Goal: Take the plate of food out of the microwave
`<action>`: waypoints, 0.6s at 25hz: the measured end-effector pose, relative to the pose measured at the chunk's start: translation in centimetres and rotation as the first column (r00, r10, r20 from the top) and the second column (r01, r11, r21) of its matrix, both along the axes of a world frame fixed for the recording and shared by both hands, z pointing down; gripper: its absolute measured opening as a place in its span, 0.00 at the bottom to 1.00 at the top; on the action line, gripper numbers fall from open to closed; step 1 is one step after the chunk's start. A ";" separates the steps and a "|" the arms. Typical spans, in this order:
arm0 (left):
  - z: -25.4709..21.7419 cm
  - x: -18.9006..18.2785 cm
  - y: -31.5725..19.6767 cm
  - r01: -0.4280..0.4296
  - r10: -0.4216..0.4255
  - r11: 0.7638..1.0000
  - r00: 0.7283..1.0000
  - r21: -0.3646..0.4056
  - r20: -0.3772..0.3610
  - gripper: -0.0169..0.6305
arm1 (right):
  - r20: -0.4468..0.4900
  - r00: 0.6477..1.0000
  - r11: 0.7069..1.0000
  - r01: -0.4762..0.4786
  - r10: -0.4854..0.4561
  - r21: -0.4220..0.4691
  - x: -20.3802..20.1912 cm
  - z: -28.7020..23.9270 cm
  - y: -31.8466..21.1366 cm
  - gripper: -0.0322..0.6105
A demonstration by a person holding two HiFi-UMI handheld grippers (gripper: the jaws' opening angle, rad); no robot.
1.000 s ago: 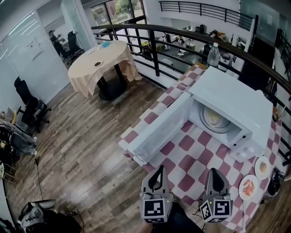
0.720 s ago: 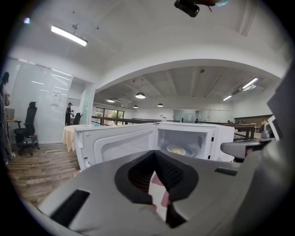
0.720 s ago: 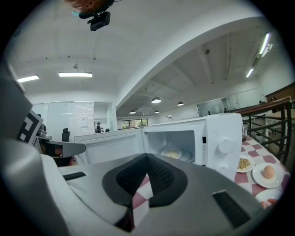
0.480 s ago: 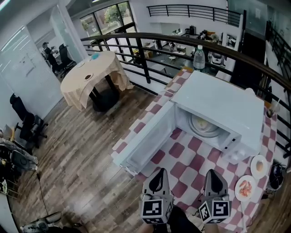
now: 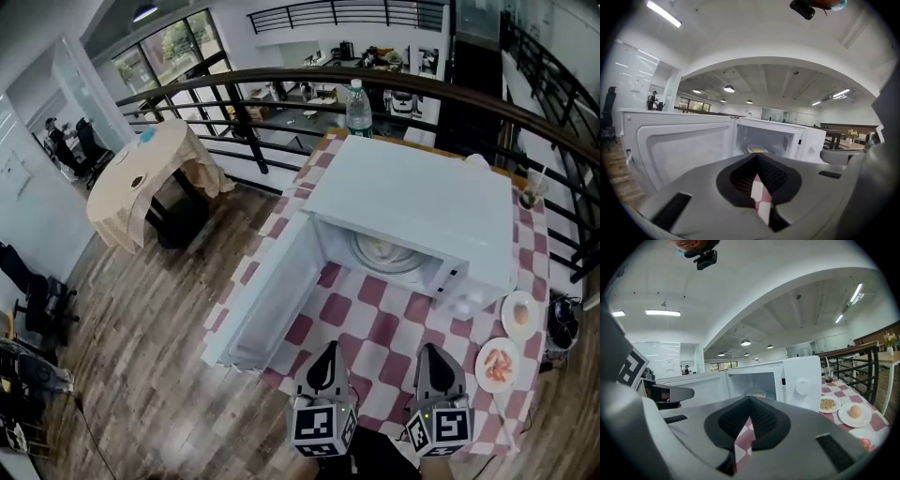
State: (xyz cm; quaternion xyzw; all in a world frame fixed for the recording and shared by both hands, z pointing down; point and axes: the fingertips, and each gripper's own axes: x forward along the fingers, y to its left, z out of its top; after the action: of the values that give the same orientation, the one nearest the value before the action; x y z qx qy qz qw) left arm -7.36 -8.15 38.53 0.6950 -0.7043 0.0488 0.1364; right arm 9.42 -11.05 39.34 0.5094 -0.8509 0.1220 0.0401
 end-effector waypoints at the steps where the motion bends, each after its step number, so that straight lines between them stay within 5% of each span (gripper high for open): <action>1: 0.2 0.2 -0.5 -0.015 0.015 1.000 1.000 0.000 -0.008 0.05 | -0.008 1.000 1.000 -0.014 0.014 0.002 0.2 -0.1 -0.3 0.04; 15: 2.1 -1.4 -7.6 -0.116 0.112 0.993 0.990 -0.032 -0.091 0.05 | -0.064 0.992 0.994 -0.113 0.113 -0.005 -1.9 0.4 -6.2 0.04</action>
State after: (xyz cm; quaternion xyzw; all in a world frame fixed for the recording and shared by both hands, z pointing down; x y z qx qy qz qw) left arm -8.80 -15.79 40.60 0.7330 -0.6556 0.0388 0.1774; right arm 7.51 -17.29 39.71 0.5603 -0.8184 0.1114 0.0626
